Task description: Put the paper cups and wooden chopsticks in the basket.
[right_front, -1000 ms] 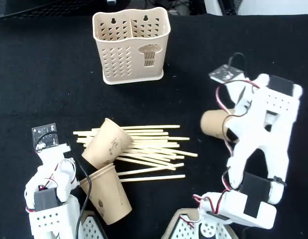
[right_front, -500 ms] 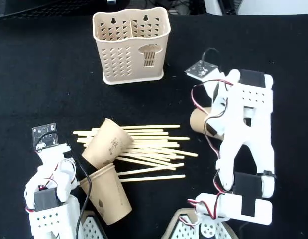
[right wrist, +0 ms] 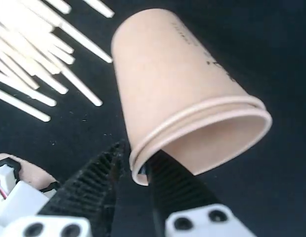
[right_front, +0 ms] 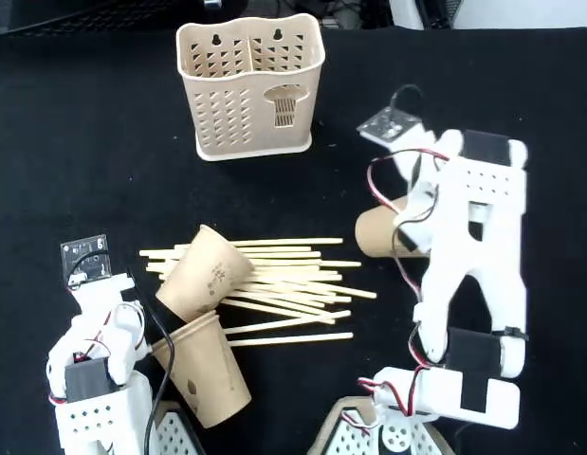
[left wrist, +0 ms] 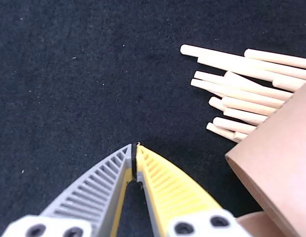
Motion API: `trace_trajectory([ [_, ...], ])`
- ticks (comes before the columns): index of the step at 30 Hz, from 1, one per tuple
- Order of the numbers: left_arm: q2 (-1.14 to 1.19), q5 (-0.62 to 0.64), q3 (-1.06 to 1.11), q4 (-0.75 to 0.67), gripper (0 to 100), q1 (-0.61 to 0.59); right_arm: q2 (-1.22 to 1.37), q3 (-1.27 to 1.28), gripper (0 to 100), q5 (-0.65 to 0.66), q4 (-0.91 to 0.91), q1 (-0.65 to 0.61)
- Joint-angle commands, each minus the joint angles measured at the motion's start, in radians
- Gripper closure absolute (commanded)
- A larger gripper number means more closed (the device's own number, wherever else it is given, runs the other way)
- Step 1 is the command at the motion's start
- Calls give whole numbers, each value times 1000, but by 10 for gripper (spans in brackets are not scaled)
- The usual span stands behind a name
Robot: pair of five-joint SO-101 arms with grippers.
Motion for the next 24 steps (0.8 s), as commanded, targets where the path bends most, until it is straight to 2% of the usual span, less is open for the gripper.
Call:
trace_trajectory([
  [1, 5, 8, 15, -11, 970, -5, -16, -90, 987, 52, 9, 83],
  [9, 5, 8, 15, -11, 970, -5, -15, -265, 987, 241, 120, 279],
  [13, 5, 8, 15, -11, 970, -5, -7, -266, 987, 305, 120, 370],
  [19, 5, 8, 15, -11, 970, -5, -7, -182, 987, 419, 48, 502],
  [24, 5, 8, 15, -11, 970, -4, -7, -56, 986, 460, -74, 586],
])
